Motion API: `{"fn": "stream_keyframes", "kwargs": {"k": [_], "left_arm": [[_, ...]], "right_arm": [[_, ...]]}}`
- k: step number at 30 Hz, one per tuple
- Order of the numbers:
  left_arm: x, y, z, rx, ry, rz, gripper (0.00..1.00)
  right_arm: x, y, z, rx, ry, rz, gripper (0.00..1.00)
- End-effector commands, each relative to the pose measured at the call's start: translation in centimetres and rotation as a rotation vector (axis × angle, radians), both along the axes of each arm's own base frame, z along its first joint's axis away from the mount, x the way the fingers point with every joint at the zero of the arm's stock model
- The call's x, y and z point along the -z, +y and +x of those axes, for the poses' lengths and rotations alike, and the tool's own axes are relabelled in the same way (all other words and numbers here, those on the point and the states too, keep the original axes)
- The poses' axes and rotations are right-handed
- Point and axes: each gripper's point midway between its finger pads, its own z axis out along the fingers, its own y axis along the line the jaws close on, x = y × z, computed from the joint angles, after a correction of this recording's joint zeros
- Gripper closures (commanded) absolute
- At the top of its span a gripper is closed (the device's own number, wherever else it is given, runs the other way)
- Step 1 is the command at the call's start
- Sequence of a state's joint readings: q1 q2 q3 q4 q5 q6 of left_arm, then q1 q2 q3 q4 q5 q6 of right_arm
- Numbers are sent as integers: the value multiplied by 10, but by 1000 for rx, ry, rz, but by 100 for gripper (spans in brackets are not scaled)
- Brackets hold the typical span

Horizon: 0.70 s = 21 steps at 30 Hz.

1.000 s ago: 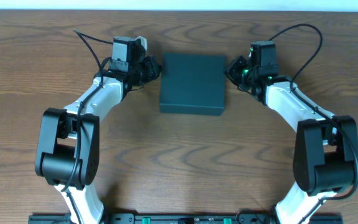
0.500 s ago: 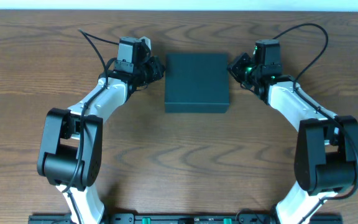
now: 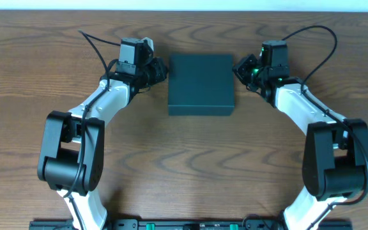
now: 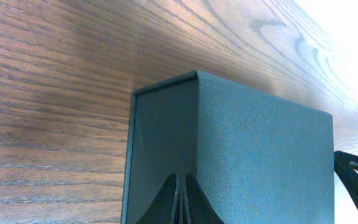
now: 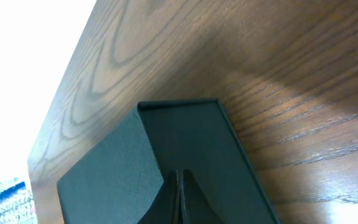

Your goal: Pack container

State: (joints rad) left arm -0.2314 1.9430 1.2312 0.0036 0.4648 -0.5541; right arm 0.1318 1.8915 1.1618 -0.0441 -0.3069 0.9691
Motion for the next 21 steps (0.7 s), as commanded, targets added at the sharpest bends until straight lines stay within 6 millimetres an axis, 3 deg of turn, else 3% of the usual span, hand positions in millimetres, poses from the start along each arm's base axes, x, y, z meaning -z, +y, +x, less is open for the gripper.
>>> {"fn": "stream_keyframes", "kwargs": {"k": [1,11,17,21], "left_arm": [[-9,-7,7,17,-17,-27,95],[-9,1,10,0,-17,-26,94],[-7,39,24,-81,-32,8,94],[-5,62,27,-75,-45,62,95]], "right_arm": [[-1,27,-7,-57,10,37,98],[0,24,-6,-51,11,34,98],[0,8,-2,-39,-4,6,98],[4,-13,-1,-43,-7,-47,98]]}}
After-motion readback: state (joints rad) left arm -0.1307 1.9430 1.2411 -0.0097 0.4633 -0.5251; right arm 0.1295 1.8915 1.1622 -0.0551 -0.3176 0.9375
